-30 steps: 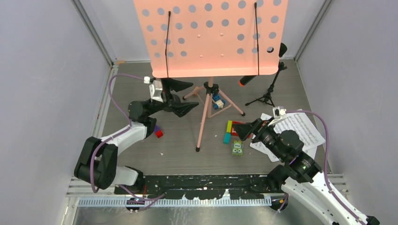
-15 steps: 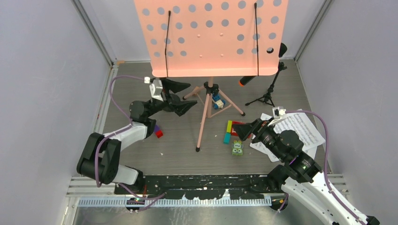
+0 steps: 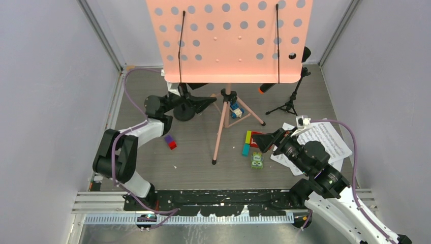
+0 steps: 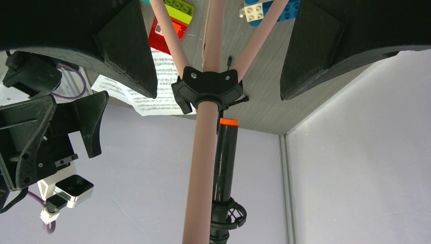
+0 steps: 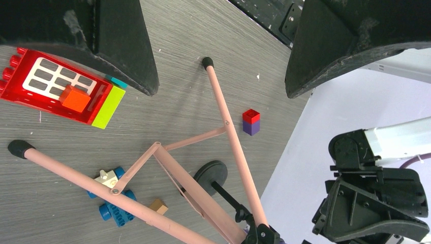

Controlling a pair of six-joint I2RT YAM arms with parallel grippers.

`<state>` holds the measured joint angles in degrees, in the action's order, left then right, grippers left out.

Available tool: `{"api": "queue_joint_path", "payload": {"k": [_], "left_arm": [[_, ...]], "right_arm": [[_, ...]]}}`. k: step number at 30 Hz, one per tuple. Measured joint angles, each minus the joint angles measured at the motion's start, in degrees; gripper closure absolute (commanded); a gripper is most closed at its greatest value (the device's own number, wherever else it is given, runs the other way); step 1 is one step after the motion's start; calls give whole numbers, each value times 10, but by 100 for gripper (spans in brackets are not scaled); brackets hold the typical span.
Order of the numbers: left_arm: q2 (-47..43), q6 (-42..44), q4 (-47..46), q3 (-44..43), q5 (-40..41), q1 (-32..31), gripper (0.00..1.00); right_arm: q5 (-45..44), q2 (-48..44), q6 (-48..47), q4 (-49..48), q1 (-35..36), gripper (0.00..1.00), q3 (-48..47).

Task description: Pack up the instrument practice props

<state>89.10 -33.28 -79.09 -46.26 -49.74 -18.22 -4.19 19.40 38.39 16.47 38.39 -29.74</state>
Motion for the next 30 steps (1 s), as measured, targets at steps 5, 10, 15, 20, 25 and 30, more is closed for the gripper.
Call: {"api": "queue_joint_path", "payload": {"k": [5,10,15,20,25,30], "left_arm": [[43,-25,1,-44,-19,0,9],[72,-53,1,-87,-31,2,8],[87,-73,0,-120,-44,2,8],[96,-93,0,-143,-63,-2,8],[121,-120,-2,-186,-88,-10,19],[149,-146,-1,-220,-107,-18,30]], "right_arm": [[0,0,0,4,0,2,0],[0,0,0,10,0,2,0],[0,0,0,16,0,2,0],[0,0,0,21,0,2,0],[0,0,2,21,0,3,0],[-1,0,6,22,0,5,0]]}}
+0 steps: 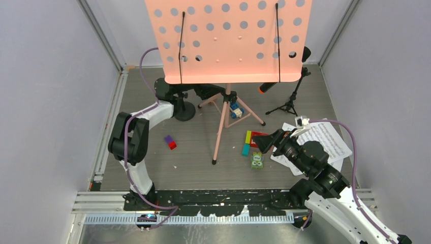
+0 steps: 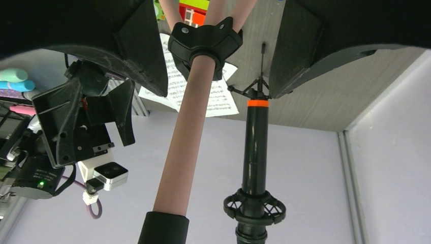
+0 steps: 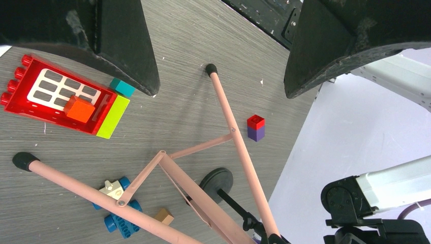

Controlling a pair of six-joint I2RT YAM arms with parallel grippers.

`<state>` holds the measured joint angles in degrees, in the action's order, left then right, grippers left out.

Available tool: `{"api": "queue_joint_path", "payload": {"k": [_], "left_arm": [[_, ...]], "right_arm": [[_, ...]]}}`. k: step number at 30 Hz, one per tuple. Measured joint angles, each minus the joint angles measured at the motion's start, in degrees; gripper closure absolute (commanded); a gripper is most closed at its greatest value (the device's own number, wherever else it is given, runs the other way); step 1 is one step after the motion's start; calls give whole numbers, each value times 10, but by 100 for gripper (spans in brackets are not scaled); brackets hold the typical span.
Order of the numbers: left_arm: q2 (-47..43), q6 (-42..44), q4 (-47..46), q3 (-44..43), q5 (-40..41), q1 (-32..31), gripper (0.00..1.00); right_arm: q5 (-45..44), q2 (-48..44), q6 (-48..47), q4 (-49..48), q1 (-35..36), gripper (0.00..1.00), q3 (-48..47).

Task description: Pack up the instrument practice props

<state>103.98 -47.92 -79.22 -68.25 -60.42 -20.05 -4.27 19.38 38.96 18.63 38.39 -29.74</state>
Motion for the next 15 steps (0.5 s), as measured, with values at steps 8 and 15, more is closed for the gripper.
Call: {"api": "queue_joint_path", "payload": {"k": [8,15], "left_arm": [[3,-10,1,-3,-17,-11,36],[3,30,49,-12,-22,-27,41]], "right_arm": [[-2,0,2,3,0,5,0],[-2,0,2,4,0,5,0]]}}
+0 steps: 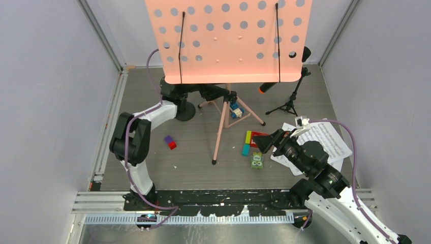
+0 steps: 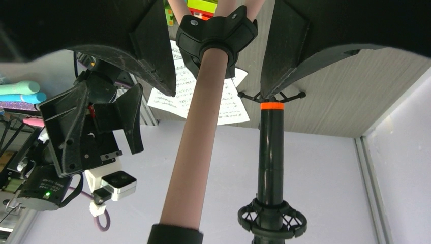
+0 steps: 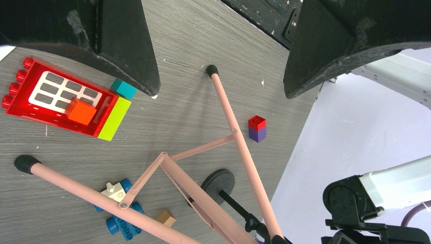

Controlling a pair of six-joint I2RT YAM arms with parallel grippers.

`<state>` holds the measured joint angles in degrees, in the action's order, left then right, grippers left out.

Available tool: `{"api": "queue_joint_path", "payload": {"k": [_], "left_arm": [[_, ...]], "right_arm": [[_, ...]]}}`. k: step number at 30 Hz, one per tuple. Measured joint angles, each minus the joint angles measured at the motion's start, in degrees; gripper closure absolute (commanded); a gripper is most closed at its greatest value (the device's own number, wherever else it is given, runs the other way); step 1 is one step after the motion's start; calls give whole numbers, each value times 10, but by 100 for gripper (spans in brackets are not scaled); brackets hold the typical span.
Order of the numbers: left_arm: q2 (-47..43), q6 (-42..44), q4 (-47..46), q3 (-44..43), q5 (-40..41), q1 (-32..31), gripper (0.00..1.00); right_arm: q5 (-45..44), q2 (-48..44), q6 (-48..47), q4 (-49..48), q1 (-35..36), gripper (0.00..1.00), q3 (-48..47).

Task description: Pack up the instrument practice props

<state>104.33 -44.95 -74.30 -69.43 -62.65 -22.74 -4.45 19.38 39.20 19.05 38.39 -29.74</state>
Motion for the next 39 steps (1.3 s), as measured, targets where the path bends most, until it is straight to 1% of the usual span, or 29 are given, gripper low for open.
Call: {"api": "queue_joint_path", "payload": {"k": [6,12,16,23,27,32,34,37,39], "left_arm": [[0,51,65,0,0,-10,55],[0,66,86,-9,-11,-12,60],[-7,88,110,-9,-17,-13,65],[-26,139,167,-9,-19,-15,66],[-28,150,179,-9,-19,-16,63],[-28,157,191,-9,-18,-16,64],[-28,158,193,-9,-19,-16,68],[-28,160,194,-9,-22,-17,79],[-29,168,194,-9,-24,-17,82]], "right_arm": [[0,0,0,1,0,5,0],[0,0,0,3,0,5,0],[0,-2,0,4,0,5,0],[-2,-5,0,4,0,5,0],[-2,-5,2,4,0,5,0],[-2,-5,2,4,0,5,0],[-2,-5,2,4,0,5,0],[-2,-5,3,4,0,5,0],[-2,-5,3,4,0,5,0]]}}
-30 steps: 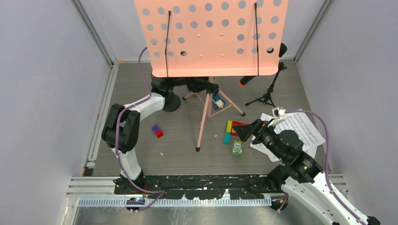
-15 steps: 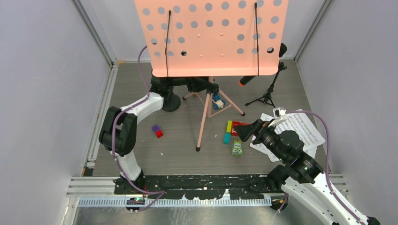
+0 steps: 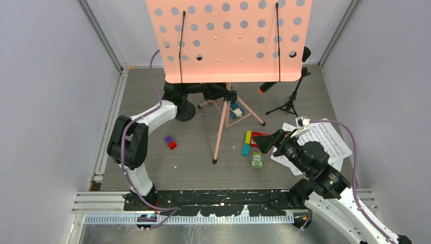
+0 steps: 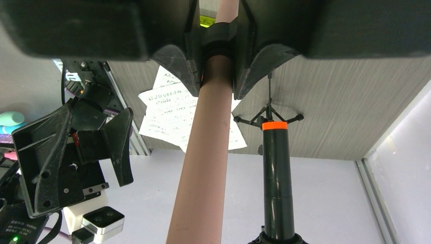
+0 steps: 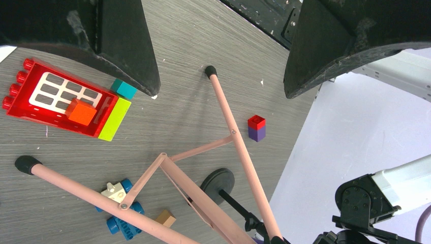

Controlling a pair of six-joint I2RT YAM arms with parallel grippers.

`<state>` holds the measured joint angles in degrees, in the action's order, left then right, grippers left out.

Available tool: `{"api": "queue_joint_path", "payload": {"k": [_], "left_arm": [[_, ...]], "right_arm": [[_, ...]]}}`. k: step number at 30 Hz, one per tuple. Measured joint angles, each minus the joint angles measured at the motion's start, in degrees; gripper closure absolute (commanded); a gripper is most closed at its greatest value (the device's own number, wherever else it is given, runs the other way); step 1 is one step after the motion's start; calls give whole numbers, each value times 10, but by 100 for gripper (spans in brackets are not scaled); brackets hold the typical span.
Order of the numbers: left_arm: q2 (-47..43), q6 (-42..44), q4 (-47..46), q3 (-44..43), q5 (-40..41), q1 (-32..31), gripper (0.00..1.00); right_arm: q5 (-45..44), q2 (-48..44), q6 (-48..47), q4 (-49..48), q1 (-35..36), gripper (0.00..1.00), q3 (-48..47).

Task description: Pack up the instrument practice props

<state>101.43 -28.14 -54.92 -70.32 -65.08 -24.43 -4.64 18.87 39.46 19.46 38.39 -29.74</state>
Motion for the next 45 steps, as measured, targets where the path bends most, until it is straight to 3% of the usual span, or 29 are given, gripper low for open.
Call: {"api": "queue_joint_path", "payload": {"k": [5,8,13,15,17,25,31,39,45], "left_arm": [[-2,16,6,0,-2,0,70],[-7,29,24,0,1,-1,69],[-21,67,78,-3,7,-3,76],[-26,88,104,-7,8,-4,84],[-30,106,127,-10,9,-5,99],[-41,146,183,-18,16,-11,100],[-51,173,218,-19,30,-16,100],[-57,182,235,-19,40,-18,100],[-61,185,247,-19,48,-19,100]], "right_arm": [[0,0,1,0,0,5,0],[0,0,2,0,0,5,0],[0,0,2,0,0,5,0],[0,0,2,0,0,5,0],[0,0,2,0,0,5,0],[-9,0,3,-2,0,6,0],[-31,44,45,-49,0,20,0],[-42,227,148,-191,0,43,-7],[-31,334,133,-309,0,51,-32]]}}
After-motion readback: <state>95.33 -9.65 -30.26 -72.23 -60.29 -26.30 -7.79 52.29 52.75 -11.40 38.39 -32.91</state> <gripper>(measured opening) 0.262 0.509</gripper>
